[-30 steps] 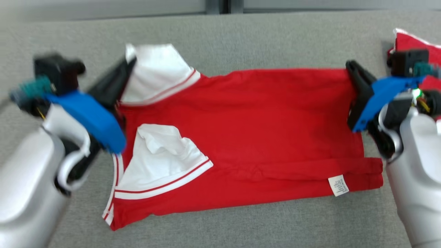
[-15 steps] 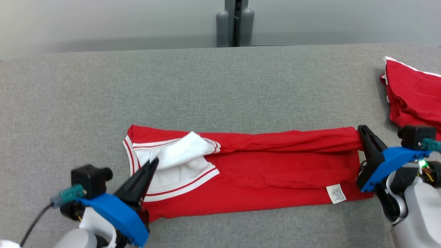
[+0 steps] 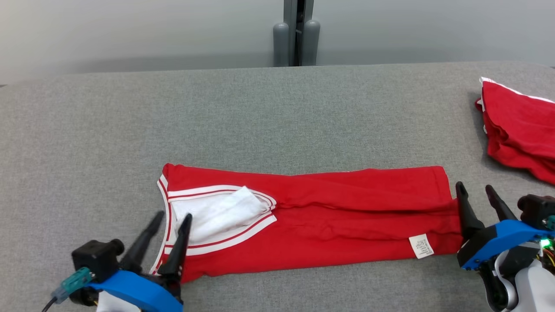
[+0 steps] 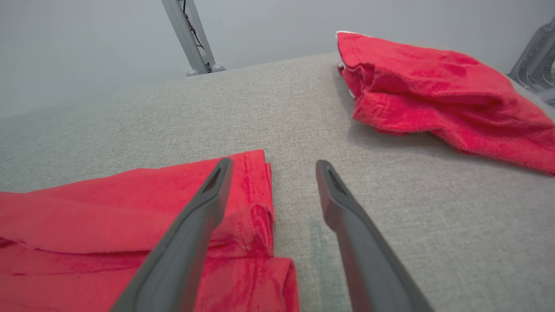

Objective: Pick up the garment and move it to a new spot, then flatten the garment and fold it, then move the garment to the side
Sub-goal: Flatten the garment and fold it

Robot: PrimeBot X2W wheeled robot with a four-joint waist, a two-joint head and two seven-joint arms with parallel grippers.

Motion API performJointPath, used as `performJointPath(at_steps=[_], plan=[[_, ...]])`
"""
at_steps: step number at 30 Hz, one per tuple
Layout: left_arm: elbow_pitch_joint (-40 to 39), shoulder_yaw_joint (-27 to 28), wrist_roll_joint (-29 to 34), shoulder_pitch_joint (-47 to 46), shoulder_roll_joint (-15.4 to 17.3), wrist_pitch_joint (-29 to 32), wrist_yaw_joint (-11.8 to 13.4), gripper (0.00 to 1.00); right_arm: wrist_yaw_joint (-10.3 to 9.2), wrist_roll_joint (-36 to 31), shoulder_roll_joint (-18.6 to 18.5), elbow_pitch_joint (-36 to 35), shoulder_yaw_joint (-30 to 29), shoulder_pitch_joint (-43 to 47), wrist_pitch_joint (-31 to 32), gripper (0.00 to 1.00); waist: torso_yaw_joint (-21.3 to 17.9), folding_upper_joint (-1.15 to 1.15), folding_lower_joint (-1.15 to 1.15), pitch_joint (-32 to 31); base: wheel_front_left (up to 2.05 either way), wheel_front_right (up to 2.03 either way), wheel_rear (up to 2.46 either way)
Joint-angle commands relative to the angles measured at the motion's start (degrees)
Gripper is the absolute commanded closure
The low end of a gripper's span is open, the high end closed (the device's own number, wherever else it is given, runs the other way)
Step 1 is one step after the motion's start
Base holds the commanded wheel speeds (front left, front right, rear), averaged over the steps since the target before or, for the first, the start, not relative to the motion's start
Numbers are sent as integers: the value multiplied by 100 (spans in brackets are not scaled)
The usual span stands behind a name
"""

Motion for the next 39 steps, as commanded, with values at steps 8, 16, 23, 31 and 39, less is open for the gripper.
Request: performJointPath(at_steps=[8, 16, 23, 31, 39], plan=[[-239, 501, 477, 7, -193, -489, 592, 0, 1, -286, 216, -384, -343, 499, -113, 0, 42, 0, 0, -142, 0, 0, 0], [-91, 699, 854, 70, -509, -547, 753, 0, 1, -250, 409, -310, -343, 629, -252, 0, 87, 0, 0, -116, 0, 0, 0], [11, 791, 1057, 39, -630, -550, 733, 0, 1, -362, 431, 147, -334, 273, -383, 0, 192, 0, 0, -36, 0, 0, 0], [69, 923, 1181, 48, -771, -551, 654, 0, 1, -419, 431, 901, -357, -20, -540, 0, 339, 0, 0, 63, 0, 0, 0], [109, 1085, 1305, 110, -853, -551, 599, 0, 1, -396, 437, 1692, -273, -278, -756, 73, 351, 0, 0, 99, 0, 0, 0]])
